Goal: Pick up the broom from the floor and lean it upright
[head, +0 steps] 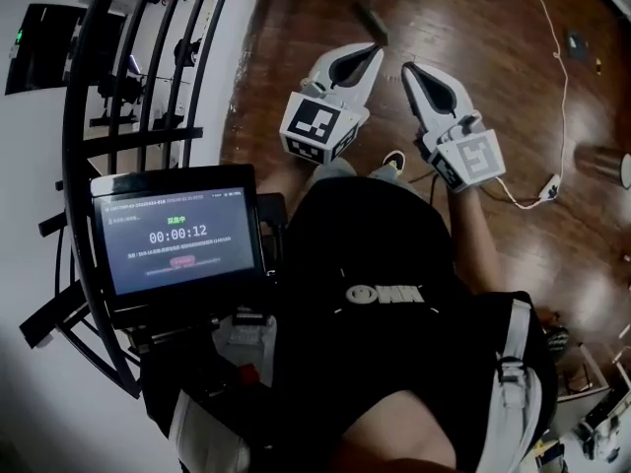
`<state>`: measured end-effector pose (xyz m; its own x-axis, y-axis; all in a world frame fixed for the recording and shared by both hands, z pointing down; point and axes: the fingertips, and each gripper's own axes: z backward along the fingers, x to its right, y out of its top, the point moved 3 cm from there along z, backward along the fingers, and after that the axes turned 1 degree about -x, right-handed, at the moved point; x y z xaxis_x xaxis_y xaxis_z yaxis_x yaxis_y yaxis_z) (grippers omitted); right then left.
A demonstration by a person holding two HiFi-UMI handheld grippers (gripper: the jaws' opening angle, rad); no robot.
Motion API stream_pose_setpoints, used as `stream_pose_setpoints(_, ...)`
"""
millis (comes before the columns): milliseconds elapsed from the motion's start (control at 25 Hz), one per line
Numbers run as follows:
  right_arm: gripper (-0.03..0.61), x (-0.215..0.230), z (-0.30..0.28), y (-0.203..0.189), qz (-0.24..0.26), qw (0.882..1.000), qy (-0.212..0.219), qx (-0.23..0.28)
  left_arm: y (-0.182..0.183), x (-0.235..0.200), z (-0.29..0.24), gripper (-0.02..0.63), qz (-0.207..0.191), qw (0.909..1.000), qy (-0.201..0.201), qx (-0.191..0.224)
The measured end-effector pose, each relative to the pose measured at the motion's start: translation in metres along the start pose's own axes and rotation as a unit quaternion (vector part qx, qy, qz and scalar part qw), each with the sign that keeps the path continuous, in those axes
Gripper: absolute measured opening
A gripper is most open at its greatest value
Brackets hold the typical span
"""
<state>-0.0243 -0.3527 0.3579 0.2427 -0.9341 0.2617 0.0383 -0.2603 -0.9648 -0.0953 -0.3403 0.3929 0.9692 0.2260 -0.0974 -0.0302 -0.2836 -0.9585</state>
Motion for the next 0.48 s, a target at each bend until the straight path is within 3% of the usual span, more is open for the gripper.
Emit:
stream_pose_setpoints(160,0.003,0.025,0.044,0.014,0.022,0.999,-0.028,-0.001,0.019,0.041,-0.021,0.017,-0.003,0.9997,-0.012,0.02)
stream_pose_setpoints(320,0.003,0.041,0.055,-0.012,0.022,0.999,-0.043,0.004,0.027,0.048,-0.026,0.017,-0.013,0.9993,-0.021,0.028)
stream_pose_setpoints(480,0.002,0.049,0.056,-0.01,0.019,0.998,-0.06,0.017,0.036,0.048,-0.028,0.017,-0.021,0.9992,-0.019,0.028)
